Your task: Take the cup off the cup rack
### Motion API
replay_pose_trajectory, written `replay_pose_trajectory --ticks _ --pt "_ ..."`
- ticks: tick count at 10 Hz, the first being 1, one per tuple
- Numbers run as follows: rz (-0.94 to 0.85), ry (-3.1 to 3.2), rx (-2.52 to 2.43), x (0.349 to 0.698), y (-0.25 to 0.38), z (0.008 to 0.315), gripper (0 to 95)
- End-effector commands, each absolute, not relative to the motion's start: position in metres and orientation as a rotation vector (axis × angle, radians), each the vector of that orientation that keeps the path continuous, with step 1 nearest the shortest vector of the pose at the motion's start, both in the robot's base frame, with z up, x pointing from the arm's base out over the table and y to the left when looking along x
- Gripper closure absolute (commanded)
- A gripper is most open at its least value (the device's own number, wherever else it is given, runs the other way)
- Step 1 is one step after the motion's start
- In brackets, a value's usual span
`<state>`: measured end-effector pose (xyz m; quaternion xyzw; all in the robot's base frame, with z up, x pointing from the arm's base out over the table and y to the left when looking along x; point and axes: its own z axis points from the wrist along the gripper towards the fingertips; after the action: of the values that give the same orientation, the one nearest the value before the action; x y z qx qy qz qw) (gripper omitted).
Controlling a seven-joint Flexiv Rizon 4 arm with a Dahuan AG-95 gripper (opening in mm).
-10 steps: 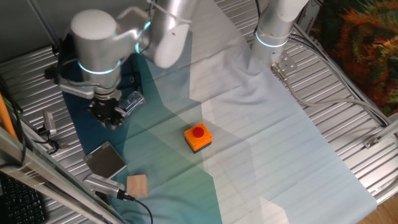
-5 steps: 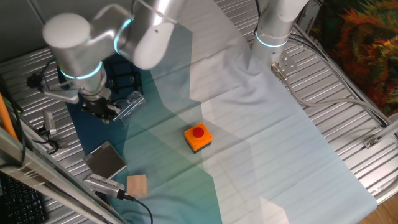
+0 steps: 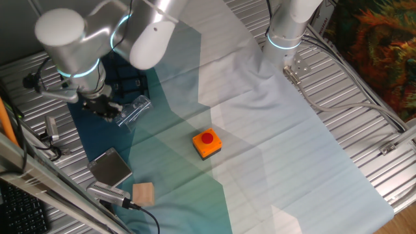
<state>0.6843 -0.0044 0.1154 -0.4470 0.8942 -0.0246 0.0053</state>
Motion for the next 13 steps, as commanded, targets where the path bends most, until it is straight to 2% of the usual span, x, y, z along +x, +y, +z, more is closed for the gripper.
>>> replay_pose_trajectory --ticks 1,2,3,13 --pt "-0.100 2.784 -1.427 0.679 -0.013 0.116 95.0" --pt "-0.117 2.763 -1.463 0.676 -0.020 0.116 95.0" --pt "-0.124 2.748 -1.481 0.675 -0.025 0.114 76.0" --pt "-0.192 2.646 -1.595 0.673 -0.046 0.088 76.0"
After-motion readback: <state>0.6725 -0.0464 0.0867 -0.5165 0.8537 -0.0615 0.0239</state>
